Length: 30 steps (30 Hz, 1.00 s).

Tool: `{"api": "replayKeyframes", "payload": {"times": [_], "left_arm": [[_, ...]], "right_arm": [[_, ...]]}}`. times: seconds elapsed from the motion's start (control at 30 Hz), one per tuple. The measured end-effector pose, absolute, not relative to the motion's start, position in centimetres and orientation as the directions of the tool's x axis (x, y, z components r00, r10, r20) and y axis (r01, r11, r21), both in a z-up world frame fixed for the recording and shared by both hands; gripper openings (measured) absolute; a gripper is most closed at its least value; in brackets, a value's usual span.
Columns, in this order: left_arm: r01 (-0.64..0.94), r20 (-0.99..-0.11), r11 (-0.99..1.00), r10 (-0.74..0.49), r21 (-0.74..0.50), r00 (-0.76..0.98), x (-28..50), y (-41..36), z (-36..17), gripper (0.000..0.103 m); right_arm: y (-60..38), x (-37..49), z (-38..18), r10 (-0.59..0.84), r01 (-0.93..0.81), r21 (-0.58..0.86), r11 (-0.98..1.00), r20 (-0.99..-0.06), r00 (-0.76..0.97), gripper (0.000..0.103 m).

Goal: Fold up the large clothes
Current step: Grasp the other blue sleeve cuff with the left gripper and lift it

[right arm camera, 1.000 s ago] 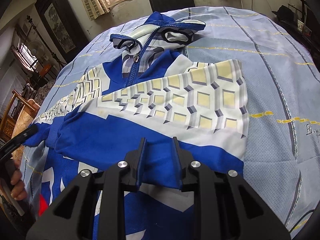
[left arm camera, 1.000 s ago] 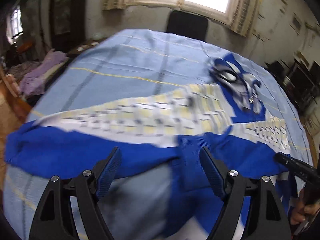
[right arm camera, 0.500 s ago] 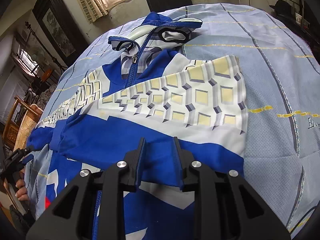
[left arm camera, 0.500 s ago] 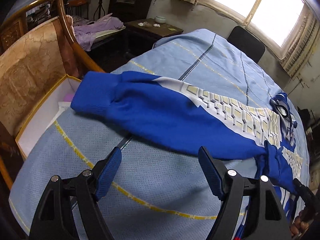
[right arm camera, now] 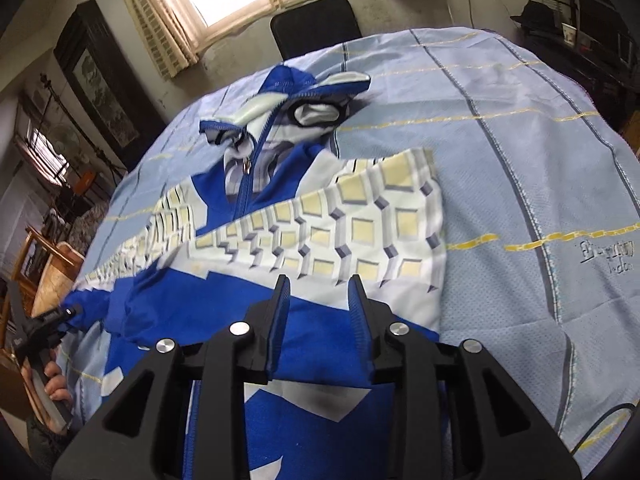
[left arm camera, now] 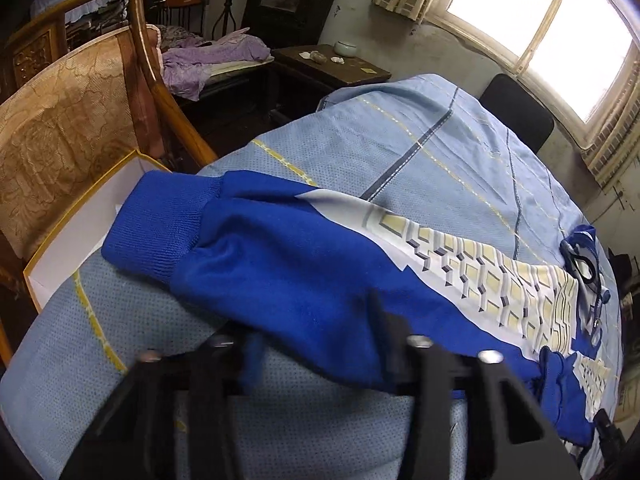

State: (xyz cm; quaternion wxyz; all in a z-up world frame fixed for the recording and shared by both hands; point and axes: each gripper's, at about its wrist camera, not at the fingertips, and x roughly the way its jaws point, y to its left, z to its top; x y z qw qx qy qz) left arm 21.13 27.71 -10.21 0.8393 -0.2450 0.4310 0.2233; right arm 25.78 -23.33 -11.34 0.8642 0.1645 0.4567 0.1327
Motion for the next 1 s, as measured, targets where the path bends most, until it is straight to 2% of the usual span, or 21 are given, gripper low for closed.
{"api": "replayKeyframes", "payload": {"times": [0.07, 0.17, 0.6, 0.8, 1.0], "left_arm": [[-0.584, -0.830, 0.787, 0.183, -0.198, 0.527, 21.2, 27.7, -10.0, 0.018], [-0.566, -0.820, 0.808, 0.209, -0.162, 0.533, 21.5, 27.2, -9.4, 0.009], [-0.467, -0.732, 0.884, 0.312, -0.010, 0.606, 23.8, 20.6, -3.8, 0.007], [-0.349, -0.685, 0.935, 0.297, 0.066, 0.665, 25.7, 13.7, -1.7, 0.007], [-0.226, -0.677, 0.972, 0.213, 0.071, 0.704, 27.4, 7.0, -1.1, 0.007]], "right_arm": [[-23.7, 25.7, -11.0, 0.387, -0.075, 0.419, 0.905, -0.736, 0.556, 0.031], [-23.8, 25.7, -10.9, 0.389, -0.071, 0.426, 0.902, -0.732, 0.560, 0.031], [-25.0, 25.8, -10.7, 0.416, -0.042, 0.478, 0.878, -0.716, 0.561, 0.031], [-25.5, 25.9, -10.8, 0.429, -0.030, 0.499, 0.866, -0.710, 0.559, 0.031], [-25.8, 26.0, -10.9, 0.445, -0.026, 0.518, 0.855, -0.708, 0.549, 0.033]]}}
